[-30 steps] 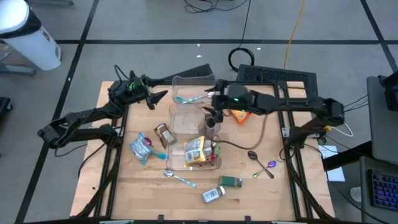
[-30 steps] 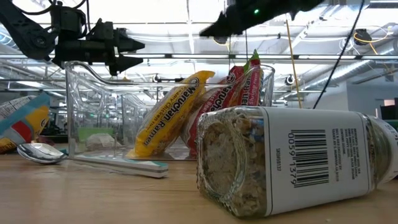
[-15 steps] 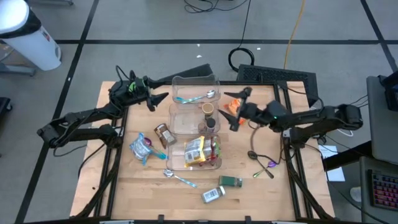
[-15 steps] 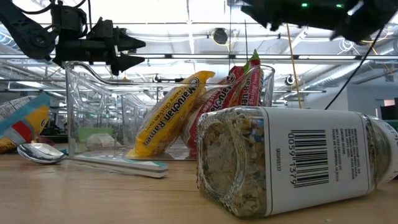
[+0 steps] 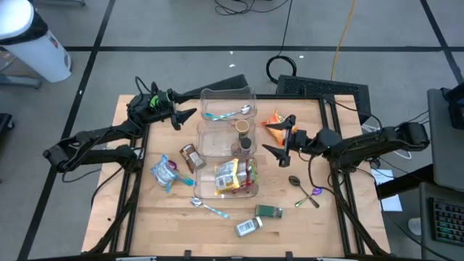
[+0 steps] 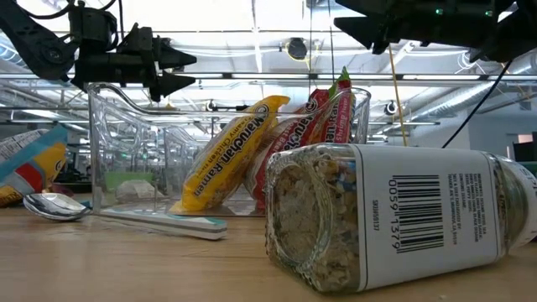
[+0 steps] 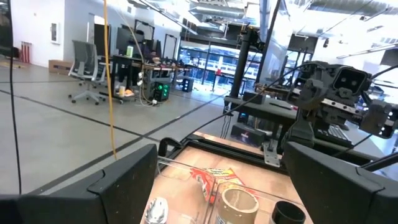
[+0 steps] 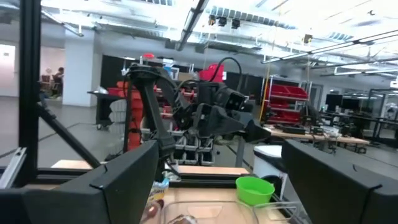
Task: Pick & Place Food Item
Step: Put the white patterned spoon into the top transparent bin
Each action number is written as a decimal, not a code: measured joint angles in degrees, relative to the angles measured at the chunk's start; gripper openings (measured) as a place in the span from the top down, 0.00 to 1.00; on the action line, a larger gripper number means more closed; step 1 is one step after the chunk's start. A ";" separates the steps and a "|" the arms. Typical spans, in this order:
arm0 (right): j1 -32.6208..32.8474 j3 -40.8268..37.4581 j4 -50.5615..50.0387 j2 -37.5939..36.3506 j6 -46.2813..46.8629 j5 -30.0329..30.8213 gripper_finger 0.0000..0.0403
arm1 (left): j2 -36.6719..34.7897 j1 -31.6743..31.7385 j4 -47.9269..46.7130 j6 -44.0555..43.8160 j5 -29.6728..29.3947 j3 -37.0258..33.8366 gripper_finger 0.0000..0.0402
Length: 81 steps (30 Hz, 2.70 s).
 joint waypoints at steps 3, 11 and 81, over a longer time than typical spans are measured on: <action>0.46 0.00 -1.06 -0.02 0.04 -0.02 0.17 | 0.02 0.00 0.01 0.04 0.00 0.00 0.11; 1.42 0.00 -1.44 -0.02 1.68 -0.04 0.17 | 0.02 -0.02 0.01 0.09 -0.02 0.00 0.11; 1.29 0.04 4.43 0.00 -14.52 0.04 0.17 | 0.02 0.00 0.00 0.04 -0.04 0.00 0.11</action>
